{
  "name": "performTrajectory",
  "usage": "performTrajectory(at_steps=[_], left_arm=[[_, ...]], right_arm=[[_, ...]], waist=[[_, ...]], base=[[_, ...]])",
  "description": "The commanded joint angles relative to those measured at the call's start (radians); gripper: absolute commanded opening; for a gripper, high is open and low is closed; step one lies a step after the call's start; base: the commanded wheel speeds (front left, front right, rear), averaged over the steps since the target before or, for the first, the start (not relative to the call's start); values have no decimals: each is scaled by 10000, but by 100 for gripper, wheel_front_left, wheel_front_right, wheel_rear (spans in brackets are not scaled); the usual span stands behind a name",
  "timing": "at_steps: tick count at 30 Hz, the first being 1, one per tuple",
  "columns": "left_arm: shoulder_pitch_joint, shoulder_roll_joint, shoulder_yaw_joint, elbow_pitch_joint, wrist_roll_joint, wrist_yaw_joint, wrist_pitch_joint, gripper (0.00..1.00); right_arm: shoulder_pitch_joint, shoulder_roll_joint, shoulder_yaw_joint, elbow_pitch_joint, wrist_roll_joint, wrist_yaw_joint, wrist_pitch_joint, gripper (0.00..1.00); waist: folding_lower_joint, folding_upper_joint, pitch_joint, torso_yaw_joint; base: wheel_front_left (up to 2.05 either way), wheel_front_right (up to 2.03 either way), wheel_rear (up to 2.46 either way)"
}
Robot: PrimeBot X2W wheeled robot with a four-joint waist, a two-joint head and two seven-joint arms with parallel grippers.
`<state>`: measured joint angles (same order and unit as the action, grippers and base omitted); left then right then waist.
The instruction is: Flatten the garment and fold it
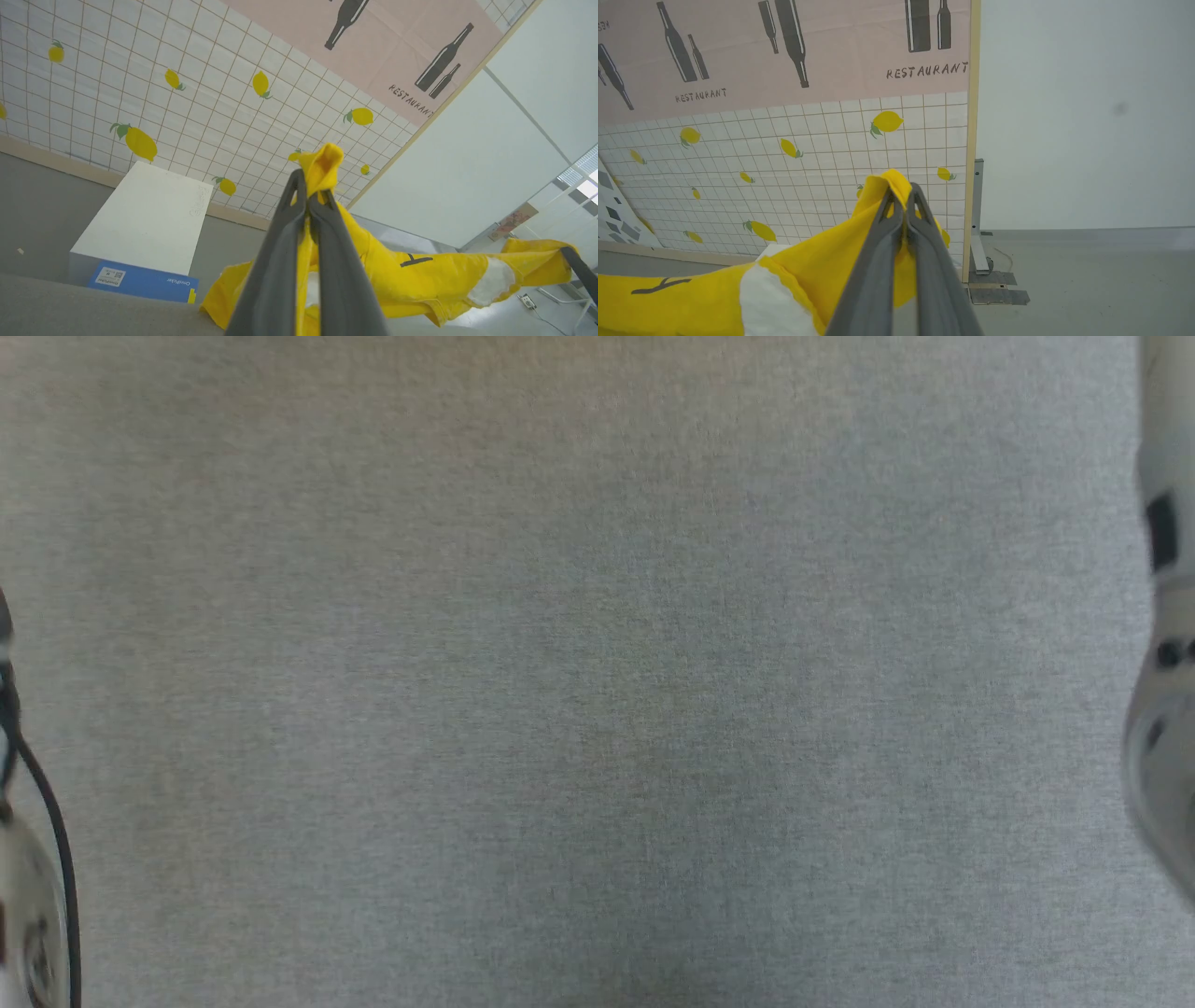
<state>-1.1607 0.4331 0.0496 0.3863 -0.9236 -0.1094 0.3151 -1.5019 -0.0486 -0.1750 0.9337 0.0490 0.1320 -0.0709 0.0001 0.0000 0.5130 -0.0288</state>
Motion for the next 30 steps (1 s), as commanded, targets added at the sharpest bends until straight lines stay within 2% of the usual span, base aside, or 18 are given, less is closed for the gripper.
performTrajectory(at_steps=[1,5,9,13,16,21,25,30], left_arm=[[572,143,57,-378,-272,-49,303,0],[2073,236,303,-1608,-902,266,1205,0],[4015,229,690,-3198,-1514,943,2028,0],[5909,165,1067,-4479,-1753,1544,2402,0],[7177,118,1308,-5107,-1735,1764,2440,0],[9235,-16,1501,-5884,-2090,1775,2889,0],[10905,148,1332,-6429,-2160,1340,3394,0],[12500,194,1072,-6779,-1831,1042,3538,0]], right_arm=[[642,-19,55,-452,247,-13,253,0],[2306,-190,139,-2277,1036,-13,1338,0],[4645,-377,81,-5207,2055,-13,3105,0],[7071,-299,-398,-8021,2832,-13,4997,0],[8740,-173,-542,-9649,3211,-13,6230,0],[11003,-42,-939,-11531,3954,-13,7645,0],[12545,-22,-1187,-12388,4807,-13,8480,0],[14338,-19,-1672,-12985,5686,-13,9293,0]], waist=[[-1,0,-430,169],[-1,0,-845,232],[-1,0,-1240,250],[-1,0,-1528,257],[-1,0,-1712,231],[-1,0,-2045,238],[-1,0,-2415,315],[-1,0,-3004,497]], base=[[0,0,0],[0,0,0],[0,0,0],[0,0,0],[0,0,0],[0,0,0],[0,0,0],[0,0,0]])
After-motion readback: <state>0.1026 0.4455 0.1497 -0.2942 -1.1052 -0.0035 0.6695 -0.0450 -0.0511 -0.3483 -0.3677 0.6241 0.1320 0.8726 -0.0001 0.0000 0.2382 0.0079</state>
